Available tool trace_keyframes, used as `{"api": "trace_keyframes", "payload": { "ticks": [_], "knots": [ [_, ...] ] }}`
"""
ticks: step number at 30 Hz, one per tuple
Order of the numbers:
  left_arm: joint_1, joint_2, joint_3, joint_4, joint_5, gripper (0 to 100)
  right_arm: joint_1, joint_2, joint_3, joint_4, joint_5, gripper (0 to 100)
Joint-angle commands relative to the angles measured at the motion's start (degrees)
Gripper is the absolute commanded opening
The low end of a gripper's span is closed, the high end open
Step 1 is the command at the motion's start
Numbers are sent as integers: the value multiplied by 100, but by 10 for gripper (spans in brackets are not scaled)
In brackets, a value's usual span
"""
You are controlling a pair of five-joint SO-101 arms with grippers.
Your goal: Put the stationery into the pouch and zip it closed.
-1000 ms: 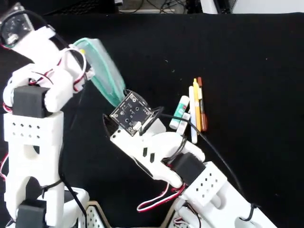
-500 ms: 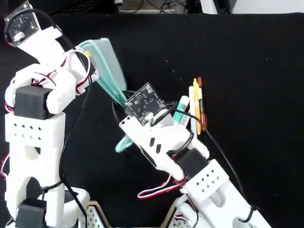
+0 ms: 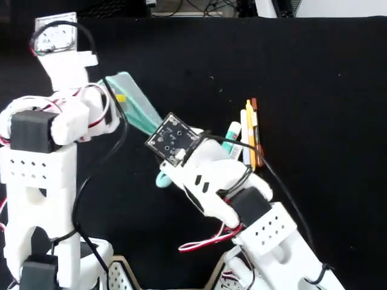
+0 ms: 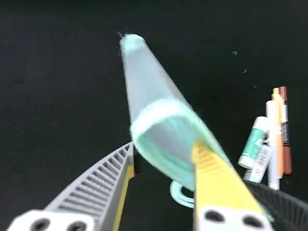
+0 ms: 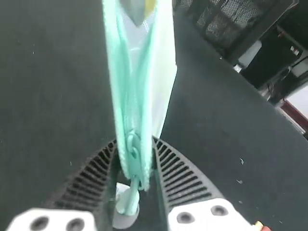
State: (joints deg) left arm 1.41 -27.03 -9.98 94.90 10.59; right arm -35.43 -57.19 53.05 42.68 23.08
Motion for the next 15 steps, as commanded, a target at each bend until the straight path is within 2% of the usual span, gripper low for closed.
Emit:
{"api": "trace_keyframes", "payload": {
  "ticks": [1, 7, 15],
  "knots": [
    [-154, -88, -699, 378, -448, 220, 62, -31, -681, 510, 360, 11],
    [-198, -88, -1279, 589, -1143, 220, 70, -31, -1332, 1222, 791, 11],
    [-198, -88, -664, 589, -1582, 220, 88, 22, -2009, 1837, 1037, 11]
  ]
}}
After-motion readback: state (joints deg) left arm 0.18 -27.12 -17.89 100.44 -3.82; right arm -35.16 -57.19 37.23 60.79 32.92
